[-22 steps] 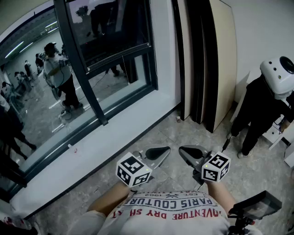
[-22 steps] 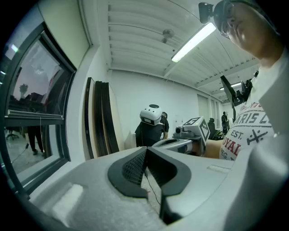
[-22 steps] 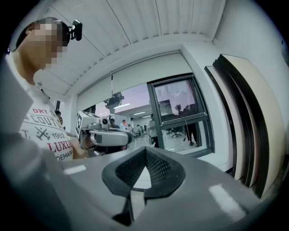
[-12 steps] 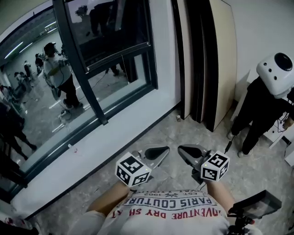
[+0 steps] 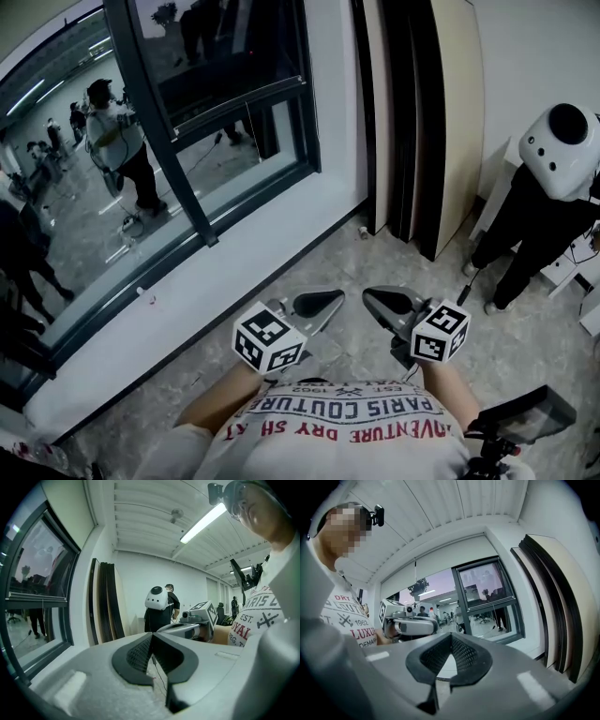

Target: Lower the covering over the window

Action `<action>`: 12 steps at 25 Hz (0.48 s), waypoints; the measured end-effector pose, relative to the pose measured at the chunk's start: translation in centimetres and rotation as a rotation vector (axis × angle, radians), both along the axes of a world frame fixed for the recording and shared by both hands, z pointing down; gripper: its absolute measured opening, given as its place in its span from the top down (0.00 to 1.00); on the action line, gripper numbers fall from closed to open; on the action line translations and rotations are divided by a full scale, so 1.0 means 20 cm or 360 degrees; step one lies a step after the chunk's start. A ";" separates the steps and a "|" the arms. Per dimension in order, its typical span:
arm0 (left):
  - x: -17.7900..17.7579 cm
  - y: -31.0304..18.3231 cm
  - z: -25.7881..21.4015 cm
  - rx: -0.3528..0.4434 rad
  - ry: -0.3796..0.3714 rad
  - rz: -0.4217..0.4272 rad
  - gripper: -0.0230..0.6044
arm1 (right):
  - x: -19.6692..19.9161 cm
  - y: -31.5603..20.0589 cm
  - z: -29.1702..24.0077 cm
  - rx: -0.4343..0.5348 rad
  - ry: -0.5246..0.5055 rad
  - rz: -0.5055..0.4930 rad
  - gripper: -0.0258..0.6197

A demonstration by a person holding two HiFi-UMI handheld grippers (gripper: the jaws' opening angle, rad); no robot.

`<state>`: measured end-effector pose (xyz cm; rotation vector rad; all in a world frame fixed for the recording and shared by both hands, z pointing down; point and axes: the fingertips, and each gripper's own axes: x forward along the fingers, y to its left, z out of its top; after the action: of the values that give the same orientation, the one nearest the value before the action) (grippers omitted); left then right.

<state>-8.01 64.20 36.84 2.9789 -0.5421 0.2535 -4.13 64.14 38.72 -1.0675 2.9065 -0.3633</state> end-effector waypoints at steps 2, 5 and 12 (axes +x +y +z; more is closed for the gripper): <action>0.00 -0.01 0.00 -0.0003 -0.0003 0.0004 0.96 | 0.00 -0.01 0.01 -0.0006 -0.0019 0.0002 0.96; 0.01 -0.04 0.01 -0.0019 -0.0005 0.0010 0.96 | 0.02 -0.03 0.03 -0.0017 -0.0046 0.0008 0.96; 0.06 -0.08 0.04 -0.0047 -0.0017 0.0066 0.96 | 0.06 -0.09 0.03 -0.0055 -0.0114 0.0061 0.96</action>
<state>-6.86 62.53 37.54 2.9646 -0.4739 0.2789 -2.91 62.32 39.41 -1.0891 2.8230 -0.4422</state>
